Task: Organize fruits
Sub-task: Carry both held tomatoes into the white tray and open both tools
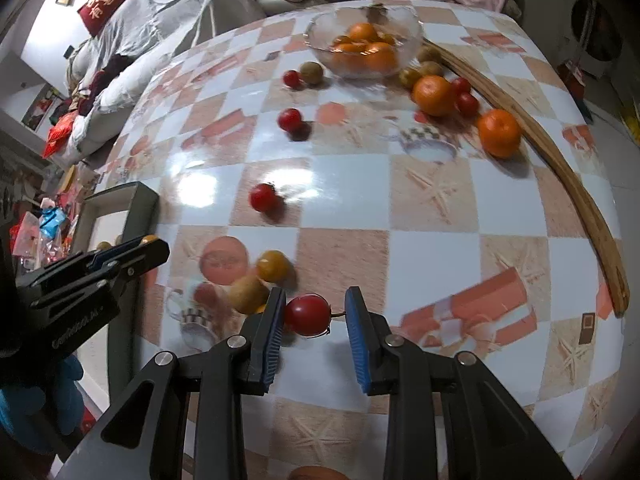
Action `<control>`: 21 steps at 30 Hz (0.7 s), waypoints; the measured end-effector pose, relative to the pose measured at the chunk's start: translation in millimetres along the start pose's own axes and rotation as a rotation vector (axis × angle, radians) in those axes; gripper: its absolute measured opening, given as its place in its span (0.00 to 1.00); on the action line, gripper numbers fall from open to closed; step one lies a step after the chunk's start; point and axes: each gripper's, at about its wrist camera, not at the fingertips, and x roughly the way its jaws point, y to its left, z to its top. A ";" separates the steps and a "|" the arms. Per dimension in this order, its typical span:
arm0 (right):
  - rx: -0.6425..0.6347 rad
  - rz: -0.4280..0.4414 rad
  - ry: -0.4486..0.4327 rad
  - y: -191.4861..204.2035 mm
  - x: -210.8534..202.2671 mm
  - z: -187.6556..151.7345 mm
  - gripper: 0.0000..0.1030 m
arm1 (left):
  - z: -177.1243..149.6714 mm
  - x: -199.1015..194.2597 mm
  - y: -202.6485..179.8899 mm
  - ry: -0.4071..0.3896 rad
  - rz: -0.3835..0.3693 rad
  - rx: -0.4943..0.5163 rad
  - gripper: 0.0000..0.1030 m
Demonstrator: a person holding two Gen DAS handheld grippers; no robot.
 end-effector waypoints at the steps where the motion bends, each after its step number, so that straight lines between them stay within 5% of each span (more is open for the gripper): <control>1: -0.006 0.001 0.000 3.7 0.0 1.3 0.32 | -1.5 -3.1 3.5 -0.004 0.003 -0.006 0.21; 21: -0.204 0.085 0.031 129.6 19.8 12.9 0.32 | -59.7 -55.1 116.4 -0.040 0.102 -0.188 0.21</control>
